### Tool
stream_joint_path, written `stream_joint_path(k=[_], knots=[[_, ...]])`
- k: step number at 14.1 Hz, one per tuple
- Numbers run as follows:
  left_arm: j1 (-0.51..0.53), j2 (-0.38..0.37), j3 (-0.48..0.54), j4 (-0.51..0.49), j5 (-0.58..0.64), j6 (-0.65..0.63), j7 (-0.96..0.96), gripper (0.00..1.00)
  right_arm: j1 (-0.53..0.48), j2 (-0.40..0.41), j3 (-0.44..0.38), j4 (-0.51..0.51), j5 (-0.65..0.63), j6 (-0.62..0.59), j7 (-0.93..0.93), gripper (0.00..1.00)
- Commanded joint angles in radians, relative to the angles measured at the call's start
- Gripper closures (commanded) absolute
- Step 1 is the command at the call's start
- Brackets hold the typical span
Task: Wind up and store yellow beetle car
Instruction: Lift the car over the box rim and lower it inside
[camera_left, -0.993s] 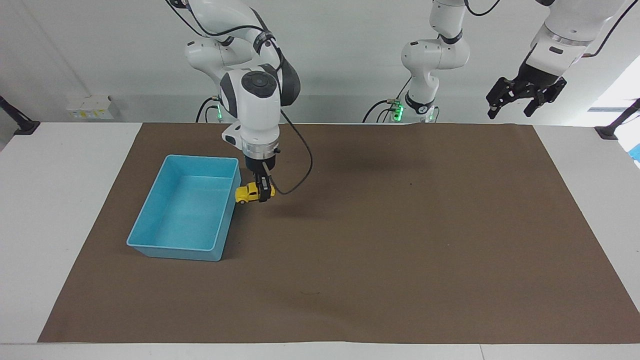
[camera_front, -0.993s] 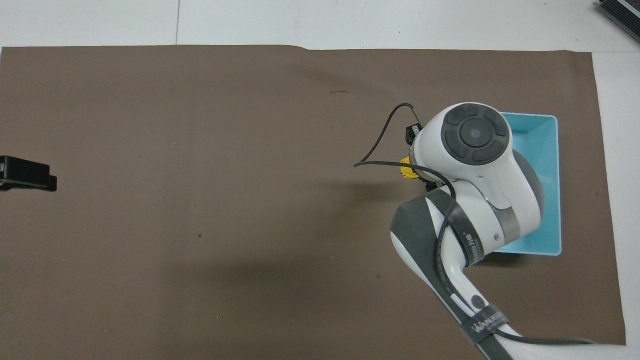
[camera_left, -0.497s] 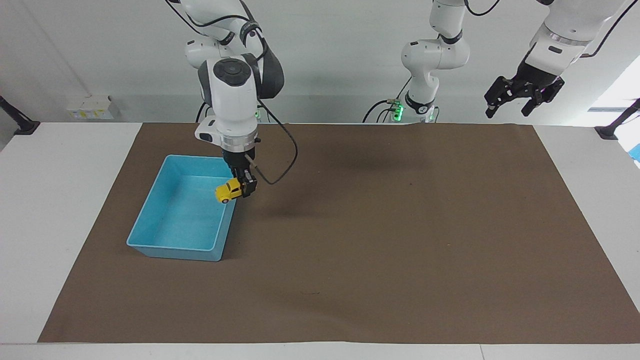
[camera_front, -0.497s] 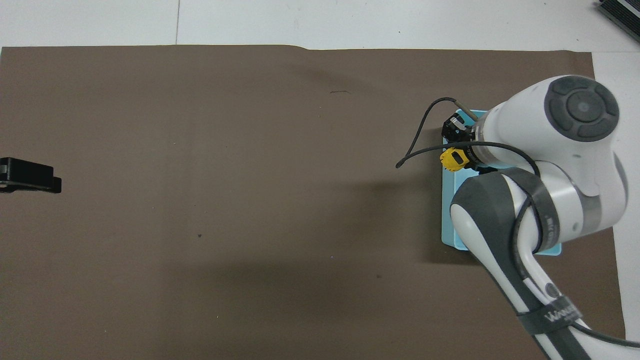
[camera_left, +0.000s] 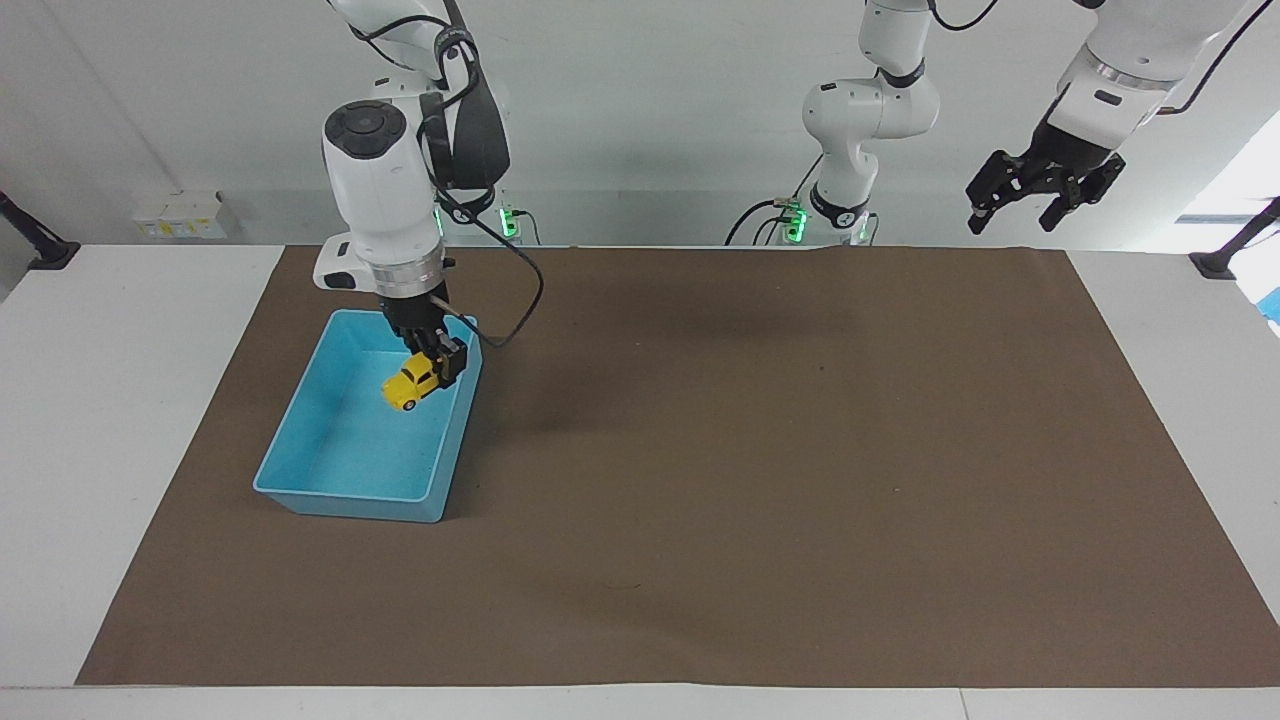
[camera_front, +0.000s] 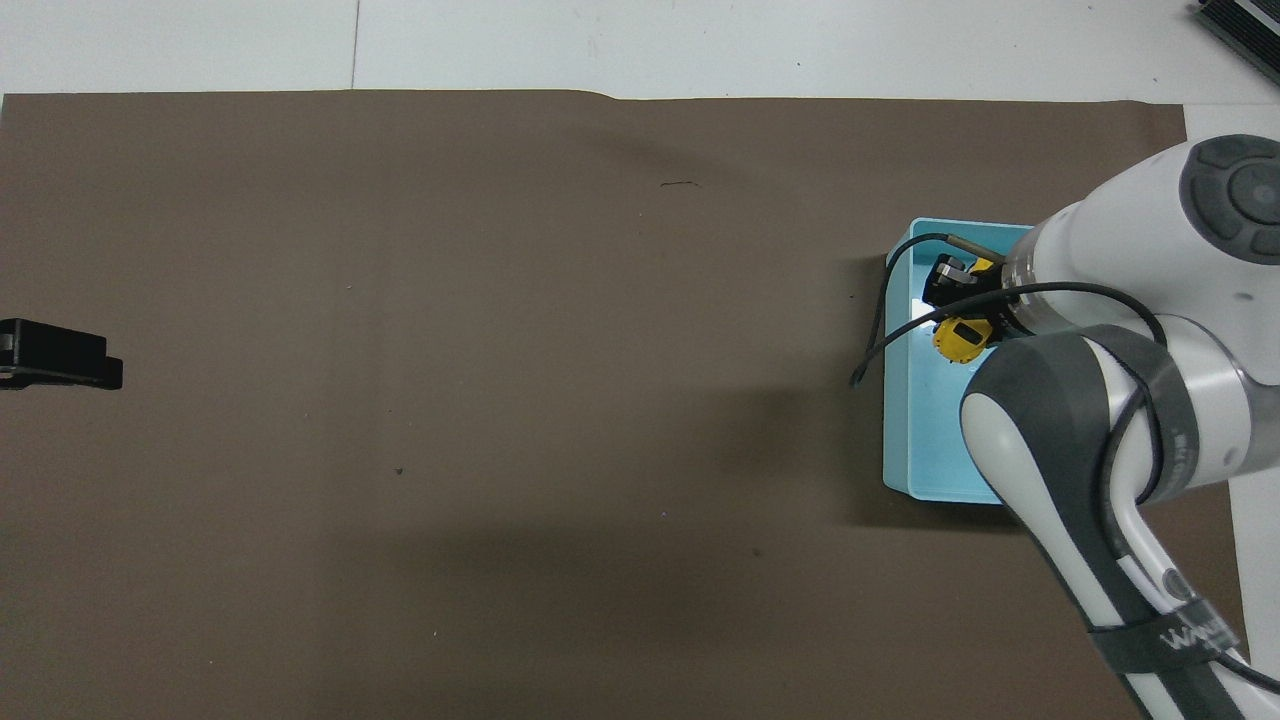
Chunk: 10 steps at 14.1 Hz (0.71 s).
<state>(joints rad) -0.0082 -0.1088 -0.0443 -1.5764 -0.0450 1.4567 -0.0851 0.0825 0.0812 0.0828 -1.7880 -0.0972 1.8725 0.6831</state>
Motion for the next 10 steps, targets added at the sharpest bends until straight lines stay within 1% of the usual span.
stream_joint_path(k=[1, 2, 4, 6, 8, 10], knots=[[0.007, -0.029, -0.002, -0.03, -0.015, -0.009, 0.013, 0.0, -0.044, -0.038, 0.005, -0.04, 0.022, -0.029, -0.172, 1.0], [0.005, -0.032, -0.003, -0.03, -0.015, -0.01, 0.013, 0.0, -0.058, -0.053, 0.005, -0.069, 0.022, -0.018, -0.224, 1.0], [0.005, -0.032, -0.003, -0.03, -0.015, -0.01, 0.013, 0.0, -0.087, -0.061, 0.005, -0.085, 0.03, -0.01, -0.366, 1.0], [0.005, -0.034, -0.002, -0.03, -0.015, -0.01, 0.011, 0.0, -0.13, -0.066, 0.003, -0.105, 0.068, 0.003, -0.495, 1.0], [0.004, -0.034, -0.003, -0.03, -0.015, -0.01, 0.011, 0.0, -0.156, -0.109, 0.003, -0.201, 0.071, 0.092, -0.624, 1.0], [0.004, -0.032, -0.003, -0.03, -0.015, -0.01, 0.011, 0.0, -0.168, -0.121, 0.002, -0.272, 0.071, 0.158, -0.671, 1.0]])
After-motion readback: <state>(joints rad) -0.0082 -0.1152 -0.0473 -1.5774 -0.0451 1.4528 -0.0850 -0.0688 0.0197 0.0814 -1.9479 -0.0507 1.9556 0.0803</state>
